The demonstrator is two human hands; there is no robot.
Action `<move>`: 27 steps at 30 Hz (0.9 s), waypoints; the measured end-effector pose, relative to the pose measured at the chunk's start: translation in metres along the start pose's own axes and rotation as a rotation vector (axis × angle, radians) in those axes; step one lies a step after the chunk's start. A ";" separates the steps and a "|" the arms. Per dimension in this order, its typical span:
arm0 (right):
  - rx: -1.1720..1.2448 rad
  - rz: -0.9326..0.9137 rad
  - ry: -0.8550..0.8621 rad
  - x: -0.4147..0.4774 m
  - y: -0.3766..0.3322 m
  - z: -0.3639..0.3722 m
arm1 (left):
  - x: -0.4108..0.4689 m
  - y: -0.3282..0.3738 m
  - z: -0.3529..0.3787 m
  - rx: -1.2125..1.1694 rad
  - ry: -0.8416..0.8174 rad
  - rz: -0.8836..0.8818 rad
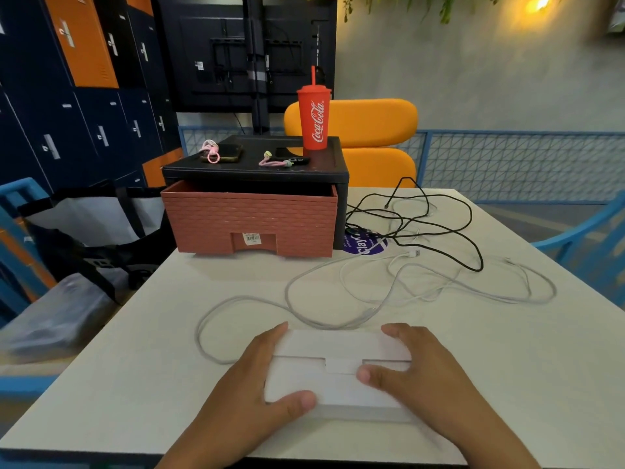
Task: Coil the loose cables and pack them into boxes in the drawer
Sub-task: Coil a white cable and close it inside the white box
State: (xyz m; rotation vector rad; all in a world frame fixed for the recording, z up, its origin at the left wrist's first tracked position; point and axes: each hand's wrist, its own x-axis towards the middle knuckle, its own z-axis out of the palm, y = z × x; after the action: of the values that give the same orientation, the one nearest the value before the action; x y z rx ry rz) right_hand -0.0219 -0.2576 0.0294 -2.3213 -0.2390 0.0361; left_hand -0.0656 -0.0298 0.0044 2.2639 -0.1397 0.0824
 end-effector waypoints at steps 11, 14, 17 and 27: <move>-0.219 0.004 -0.025 0.012 -0.008 0.005 | 0.002 0.009 0.003 0.009 -0.036 0.029; -0.228 -0.011 -0.044 0.015 -0.007 0.006 | 0.003 0.007 0.005 -0.003 -0.024 0.035; -0.207 -0.058 -0.027 0.012 -0.003 0.008 | 0.003 0.005 0.007 -0.018 0.011 0.015; 0.015 -0.139 -0.145 0.004 0.018 0.000 | 0.000 0.010 0.003 -0.043 -0.018 -0.012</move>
State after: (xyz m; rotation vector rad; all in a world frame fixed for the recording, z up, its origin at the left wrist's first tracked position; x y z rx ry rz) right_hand -0.0153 -0.2692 0.0162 -2.2843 -0.4706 0.1361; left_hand -0.0666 -0.0385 0.0107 2.2223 -0.1359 0.0526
